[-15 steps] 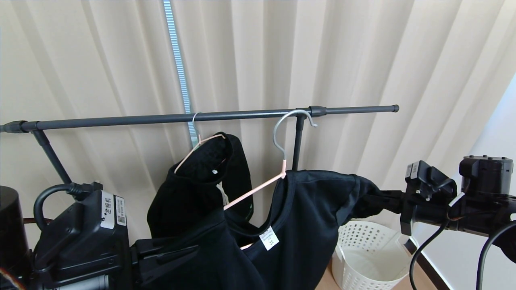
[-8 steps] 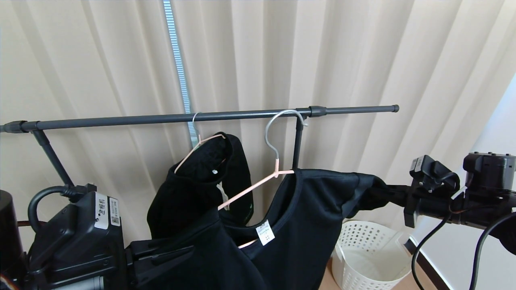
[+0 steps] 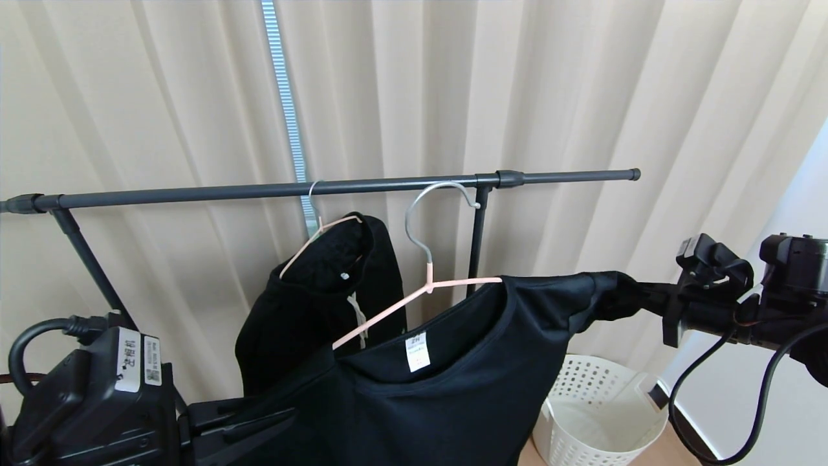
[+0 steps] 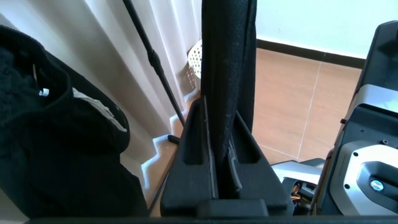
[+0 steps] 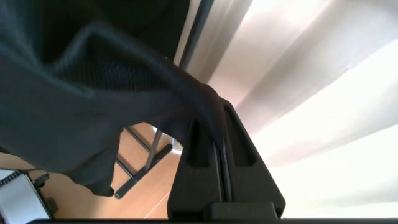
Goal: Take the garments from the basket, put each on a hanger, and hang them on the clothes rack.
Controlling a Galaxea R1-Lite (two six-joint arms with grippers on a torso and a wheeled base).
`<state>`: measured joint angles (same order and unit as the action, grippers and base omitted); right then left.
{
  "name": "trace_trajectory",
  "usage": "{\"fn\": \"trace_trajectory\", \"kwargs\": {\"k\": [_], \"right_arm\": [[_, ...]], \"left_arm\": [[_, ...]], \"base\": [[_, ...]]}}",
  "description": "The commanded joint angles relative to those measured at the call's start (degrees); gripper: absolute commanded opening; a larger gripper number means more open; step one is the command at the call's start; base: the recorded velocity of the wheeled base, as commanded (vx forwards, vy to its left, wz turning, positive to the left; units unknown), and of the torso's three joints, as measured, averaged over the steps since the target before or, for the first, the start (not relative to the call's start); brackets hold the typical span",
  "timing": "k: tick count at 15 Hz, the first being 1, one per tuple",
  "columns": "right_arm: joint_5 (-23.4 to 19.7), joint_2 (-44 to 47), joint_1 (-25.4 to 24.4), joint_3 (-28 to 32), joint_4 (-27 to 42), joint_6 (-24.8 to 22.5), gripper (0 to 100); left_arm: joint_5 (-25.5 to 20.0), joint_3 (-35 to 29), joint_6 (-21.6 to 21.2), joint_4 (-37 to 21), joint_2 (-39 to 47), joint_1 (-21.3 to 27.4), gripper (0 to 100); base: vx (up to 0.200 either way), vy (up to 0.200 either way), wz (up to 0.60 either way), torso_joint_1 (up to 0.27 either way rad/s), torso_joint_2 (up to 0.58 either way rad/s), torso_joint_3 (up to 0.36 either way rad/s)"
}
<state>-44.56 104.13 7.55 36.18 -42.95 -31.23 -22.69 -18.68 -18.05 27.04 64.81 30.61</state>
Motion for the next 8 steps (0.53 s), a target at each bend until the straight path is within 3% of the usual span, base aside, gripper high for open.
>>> {"fn": "trace_trajectory", "kwargs": {"k": [1, 8], "right_arm": [[-0.09, 0.11, 0.72, 0.91, -0.47, 2.67, 0], [-0.18, 0.46, 3.62, 3.72, -0.12, 7.94, 0]], "left_arm": [[0.01, 1.01, 0.04, -0.06, -2.14, -0.55, 0], [-0.16, 2.24, 0.04, -0.23, -5.39, -2.66, 0]], "base": [[0.0, 0.0, 0.0, 0.0, 0.0, 0.0], [0.0, 0.0, 0.0, 0.0, 0.0, 0.0]]}}
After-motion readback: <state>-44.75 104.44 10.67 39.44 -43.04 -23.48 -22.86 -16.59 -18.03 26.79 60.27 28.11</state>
